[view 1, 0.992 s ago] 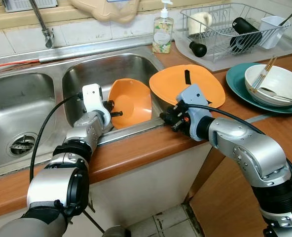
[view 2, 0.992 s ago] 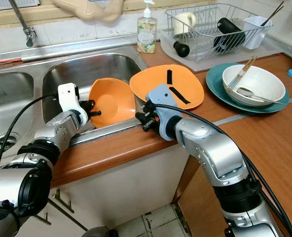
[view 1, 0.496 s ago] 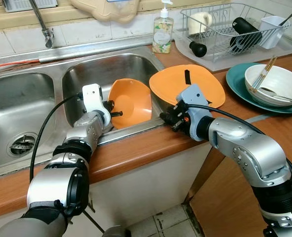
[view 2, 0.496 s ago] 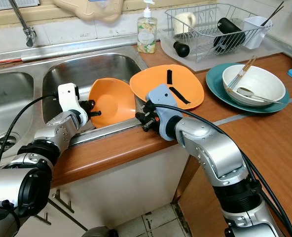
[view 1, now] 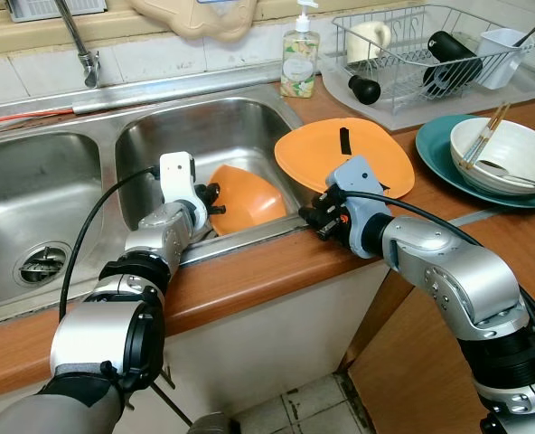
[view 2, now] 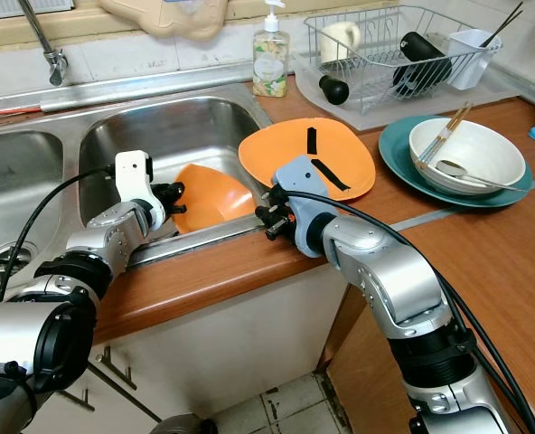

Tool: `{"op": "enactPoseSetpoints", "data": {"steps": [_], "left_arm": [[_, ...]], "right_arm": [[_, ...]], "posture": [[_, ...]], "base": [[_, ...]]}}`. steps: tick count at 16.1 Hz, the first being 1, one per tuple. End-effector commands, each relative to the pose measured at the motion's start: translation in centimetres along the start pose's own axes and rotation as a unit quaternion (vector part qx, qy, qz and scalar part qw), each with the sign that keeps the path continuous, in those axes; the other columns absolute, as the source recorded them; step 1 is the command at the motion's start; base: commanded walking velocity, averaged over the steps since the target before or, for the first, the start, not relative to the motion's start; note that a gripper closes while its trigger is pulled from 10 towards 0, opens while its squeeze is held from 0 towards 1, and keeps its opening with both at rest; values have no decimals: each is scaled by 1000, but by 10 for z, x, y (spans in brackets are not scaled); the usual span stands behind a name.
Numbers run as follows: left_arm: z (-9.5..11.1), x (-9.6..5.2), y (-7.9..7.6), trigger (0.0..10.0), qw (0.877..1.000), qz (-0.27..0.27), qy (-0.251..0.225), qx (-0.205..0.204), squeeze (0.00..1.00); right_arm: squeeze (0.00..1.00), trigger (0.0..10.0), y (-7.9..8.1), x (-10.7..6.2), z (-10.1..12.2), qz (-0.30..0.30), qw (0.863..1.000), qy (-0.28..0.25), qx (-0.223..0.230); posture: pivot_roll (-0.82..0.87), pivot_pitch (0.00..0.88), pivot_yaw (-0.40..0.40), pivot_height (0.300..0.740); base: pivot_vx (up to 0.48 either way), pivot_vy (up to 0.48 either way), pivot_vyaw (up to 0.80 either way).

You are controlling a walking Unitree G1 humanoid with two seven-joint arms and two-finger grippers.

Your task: Kitchen organization

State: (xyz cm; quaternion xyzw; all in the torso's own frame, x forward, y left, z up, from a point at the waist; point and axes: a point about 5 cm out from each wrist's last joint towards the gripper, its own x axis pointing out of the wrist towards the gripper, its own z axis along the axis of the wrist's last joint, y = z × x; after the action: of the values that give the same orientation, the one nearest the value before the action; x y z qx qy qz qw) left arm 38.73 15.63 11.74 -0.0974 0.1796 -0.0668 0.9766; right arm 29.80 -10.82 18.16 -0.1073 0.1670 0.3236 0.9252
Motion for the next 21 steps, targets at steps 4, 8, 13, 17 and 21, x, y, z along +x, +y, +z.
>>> {"op": "enactPoseSetpoints", "data": {"steps": [4,8,13,17,21], "left_arm": [[10,0,-1,10000,999,-9,-20,36,1000],[22,-6,3,10000,992,-12,-106,73,761],[16,-16,-13,10000,985,-79,-135,78,0],[17,-10,-50,10000,977,-168,-97,-83,1000],[13,-1,-76,10000,953,-213,-12,-217,0]], "right_arm": [[0,10000,-5,-3,6,-20,1000,-16,-8],[0,10000,-32,-15,14,-129,989,-57,35],[1000,10000,-63,-29,2,-244,956,-72,146],[1000,10000,-73,-33,-6,-277,939,-67,194],[1000,10000,-66,-33,-2,-259,946,-69,181]], "posture": [[-72,0,86,740],[-70,0,86,740],[-56,0,73,740],[-55,0,68,740],[-77,0,94,740]], "base": [[0,0,0],[0,0,0],[0,0,0],[0,0,0],[0,0,0]]}}
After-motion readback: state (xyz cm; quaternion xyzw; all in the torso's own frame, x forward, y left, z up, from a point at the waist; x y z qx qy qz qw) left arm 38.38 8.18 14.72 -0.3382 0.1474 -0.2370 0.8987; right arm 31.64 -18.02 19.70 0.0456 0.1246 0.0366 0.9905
